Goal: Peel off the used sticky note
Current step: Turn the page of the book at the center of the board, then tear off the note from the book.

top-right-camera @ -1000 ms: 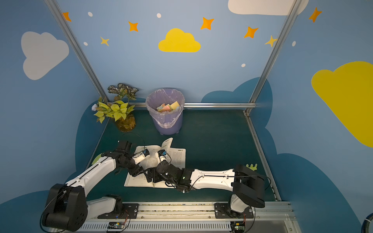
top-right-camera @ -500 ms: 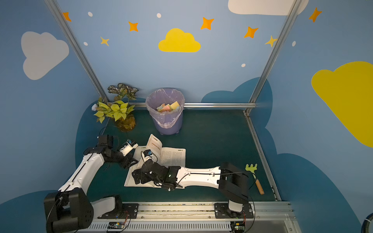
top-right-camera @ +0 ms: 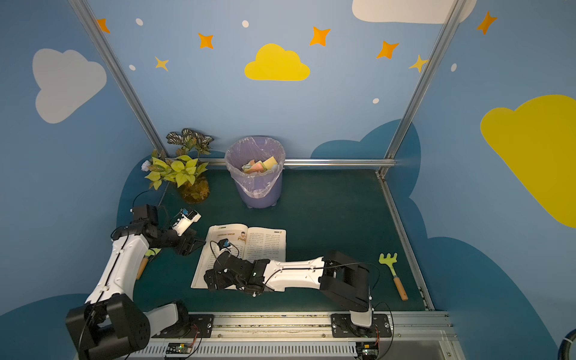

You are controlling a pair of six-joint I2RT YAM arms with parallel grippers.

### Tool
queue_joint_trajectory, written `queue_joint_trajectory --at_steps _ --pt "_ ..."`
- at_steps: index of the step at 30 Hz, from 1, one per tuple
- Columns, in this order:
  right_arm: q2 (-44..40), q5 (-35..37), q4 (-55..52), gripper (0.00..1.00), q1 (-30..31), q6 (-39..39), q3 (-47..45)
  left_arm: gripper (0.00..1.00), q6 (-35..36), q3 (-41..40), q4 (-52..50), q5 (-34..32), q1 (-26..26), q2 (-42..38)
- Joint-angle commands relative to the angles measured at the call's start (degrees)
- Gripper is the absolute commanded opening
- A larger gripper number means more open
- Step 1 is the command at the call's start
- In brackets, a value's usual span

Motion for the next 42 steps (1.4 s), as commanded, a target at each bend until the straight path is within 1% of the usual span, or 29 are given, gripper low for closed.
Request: queue_joint_trajectory --at_steps 1,6,7,9,11,14,17,19,22,26,31,33,38,42 --pt "-6.7 2.7 -1.7 0.94 -0.7 0.4 -4.4 0.74 -0.3 1.4 -3.0 1.8 -2.8 -3.0" --pt "-16.7 8.9 -8.2 0.96 -3.0 0.3 -12.4 0.74 -4.5 1.5 -2.6 -3.4 -13.5 -4.7" --pt "-19.8 11.1 -10.2 0.96 -3.9 1.2 -15.1 0.74 -5.9 1.4 -2.2 -4.4 -17.1 -4.5" --pt "-24.3 14.6 -13.4 0.96 -5.4 4.4 -19.5 0.74 -8.2 1.1 -0.9 -6.2 -22.1 -3.8" --pt "-29.2 16.4 -15.5 0.96 -7.7 6.7 -24.0 0.74 -10.3 0.5 1.0 -8.2 -27.4 -2.8" --pt "-35.9 15.0 -17.2 0.95 -12.3 8.6 -30.7 0.74 -13.3 -0.6 5.1 -10.2 -34.0 -0.9" --pt "-41.3 11.8 -16.1 0.95 -16.8 10.1 -36.9 0.74 -16.0 -1.4 9.6 -12.8 -40.8 1.6" --pt "-43.3 8.9 -14.1 0.94 -19.1 10.2 -39.8 0.74 -16.9 -1.9 12.9 -14.4 -44.9 3.6" --pt "-44.9 5.3 -9.7 0.92 -22.1 10.4 -43.1 0.74 -18.0 -1.5 17.0 -17.1 -49.5 7.7" --pt "-43.2 1.0 -3.8 0.86 -24.8 10.4 -45.5 0.74 -18.7 1.4 19.5 -18.9 -53.0 15.0" --pt "-37.2 -5.3 3.1 0.73 -26.7 9.9 -46.0 0.74 -19.8 5.9 19.9 -20.1 -55.0 23.2" --pt "-35.1 -7.0 6.2 0.67 -26.9 10.1 -46.0 0.73 -19.8 7.8 19.8 -22.4 -55.7 26.8" --pt "-31.4 -9.3 8.7 0.52 -27.2 8.6 -44.9 0.71 -20.3 12.0 19.8 -25.4 -57.0 33.0" --pt "-30.2 -8.8 8.1 0.45 -27.8 7.6 -44.2 0.68 -20.1 14.3 20.1 -27.0 -57.8 35.9"
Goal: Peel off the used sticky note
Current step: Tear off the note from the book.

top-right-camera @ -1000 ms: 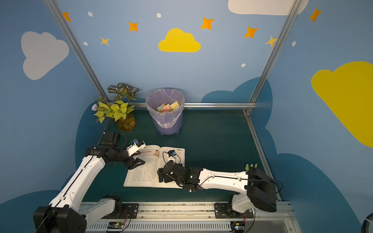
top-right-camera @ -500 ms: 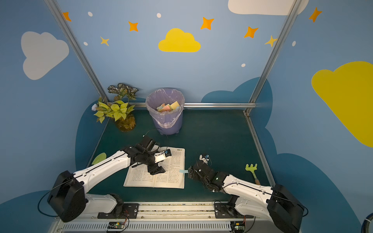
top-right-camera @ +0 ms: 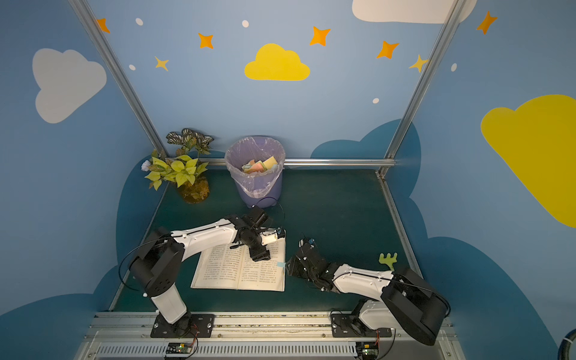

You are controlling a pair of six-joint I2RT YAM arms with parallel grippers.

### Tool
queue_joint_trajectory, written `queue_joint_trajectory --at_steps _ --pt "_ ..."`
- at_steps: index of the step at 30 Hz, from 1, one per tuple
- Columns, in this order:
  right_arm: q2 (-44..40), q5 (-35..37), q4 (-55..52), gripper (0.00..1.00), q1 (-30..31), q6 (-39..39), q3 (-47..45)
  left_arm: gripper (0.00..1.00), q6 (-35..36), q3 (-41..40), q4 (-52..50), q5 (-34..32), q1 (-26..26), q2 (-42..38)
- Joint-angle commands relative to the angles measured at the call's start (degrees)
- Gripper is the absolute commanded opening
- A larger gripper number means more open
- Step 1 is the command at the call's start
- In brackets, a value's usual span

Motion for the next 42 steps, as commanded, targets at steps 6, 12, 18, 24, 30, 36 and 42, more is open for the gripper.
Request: queue_joint_trajectory --at_steps 6,12,18,24,30,36,42 --pt "1.0 -0.4 -0.1 0.34 -1.8 -3.4 2.6 0.65 0.2 5.4 -1.3 -3.1 -1.5 4.2" --pt "1.1 -2.0 -0.2 0.24 -2.4 -5.1 3.4 0.64 0.2 7.2 -1.5 -3.9 -2.3 6.7" --pt "1.4 -4.6 -1.7 0.06 -2.4 -8.0 5.1 0.62 -0.1 8.5 -1.6 -4.9 -2.4 9.1" --pt "0.3 -2.7 -4.1 0.0 -1.1 -9.0 5.9 0.59 -0.1 9.3 -1.8 -6.8 -2.6 11.2" --pt "-0.6 1.8 -8.0 0.0 3.4 -11.5 7.7 0.57 0.1 8.9 -1.8 -7.0 -2.6 12.3" --pt "-2.3 6.4 -10.4 0.0 8.3 -13.4 8.4 0.56 0.2 8.8 -2.0 -6.9 -2.7 12.7" --pt "-5.2 9.0 -13.0 0.0 11.1 -13.5 8.0 0.56 0.4 8.9 -2.7 -6.7 -2.6 12.7"
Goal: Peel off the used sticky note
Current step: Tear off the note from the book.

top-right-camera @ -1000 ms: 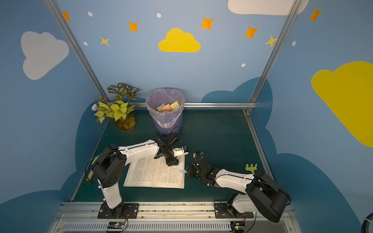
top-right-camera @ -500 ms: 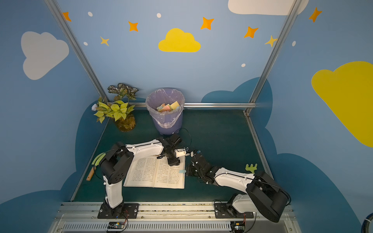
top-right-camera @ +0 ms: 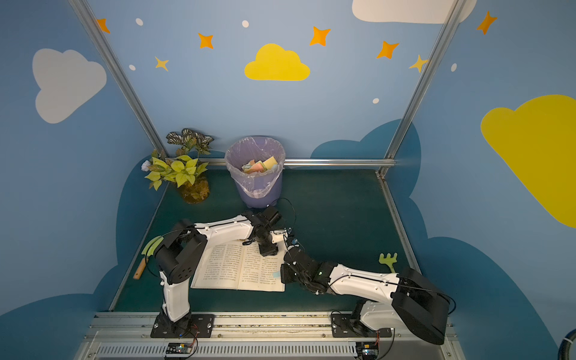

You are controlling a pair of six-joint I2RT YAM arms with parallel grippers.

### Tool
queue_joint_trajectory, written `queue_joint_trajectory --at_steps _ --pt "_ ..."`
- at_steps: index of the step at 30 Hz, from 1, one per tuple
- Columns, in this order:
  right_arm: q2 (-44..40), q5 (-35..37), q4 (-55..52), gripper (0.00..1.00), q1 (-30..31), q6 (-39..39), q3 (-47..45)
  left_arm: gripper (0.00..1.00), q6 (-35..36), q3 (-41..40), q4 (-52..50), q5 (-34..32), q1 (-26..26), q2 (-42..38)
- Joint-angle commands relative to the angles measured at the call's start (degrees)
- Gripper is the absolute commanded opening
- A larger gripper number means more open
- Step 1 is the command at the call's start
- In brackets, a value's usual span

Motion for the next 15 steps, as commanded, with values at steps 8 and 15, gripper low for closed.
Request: queue_joint_trajectory --at_steps 8,15 --pt "-12.4 6.6 -11.7 0.0 3.0 -0.9 2.1 0.56 -0.3 -0.7 -5.4 5.2 1.3 -6.6" --pt "-18.3 10.5 -23.1 0.0 3.0 -1.5 9.8 0.56 -0.7 -5.4 -9.1 15.6 8.2 -20.7"
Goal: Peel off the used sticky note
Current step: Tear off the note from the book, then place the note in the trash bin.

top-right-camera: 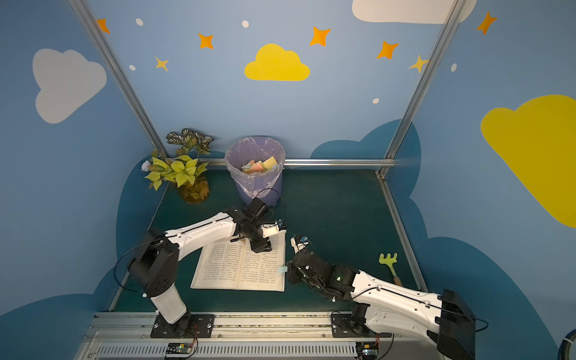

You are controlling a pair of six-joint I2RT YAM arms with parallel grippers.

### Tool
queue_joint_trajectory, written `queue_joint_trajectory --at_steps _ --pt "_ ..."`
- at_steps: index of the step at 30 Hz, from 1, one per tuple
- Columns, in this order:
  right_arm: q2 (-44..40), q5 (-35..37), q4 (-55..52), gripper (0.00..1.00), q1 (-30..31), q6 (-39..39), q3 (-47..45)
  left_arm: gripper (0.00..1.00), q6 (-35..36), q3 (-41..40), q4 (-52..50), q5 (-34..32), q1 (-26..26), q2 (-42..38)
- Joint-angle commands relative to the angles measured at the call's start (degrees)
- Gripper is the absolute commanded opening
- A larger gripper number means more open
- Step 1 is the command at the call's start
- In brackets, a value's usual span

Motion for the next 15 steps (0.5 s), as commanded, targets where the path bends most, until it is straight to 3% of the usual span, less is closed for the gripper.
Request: queue_joint_trajectory --at_steps 1,8,15 --pt "-2.2 3.6 -7.8 0.0 0.2 -1.9 5.8 0.56 -0.7 -3.1 -3.8 8.2 4.2 -7.0" --pt "-3.1 9.7 -12.2 0.0 0.0 -9.6 16.7 0.58 -1.6 -12.2 -1.5 14.7 17.0 -17.9" --pt "2.7 9.2 -17.3 0.0 -4.2 -16.3 33.5 0.65 -2.4 -19.7 2.8 20.8 27.1 -20.4"
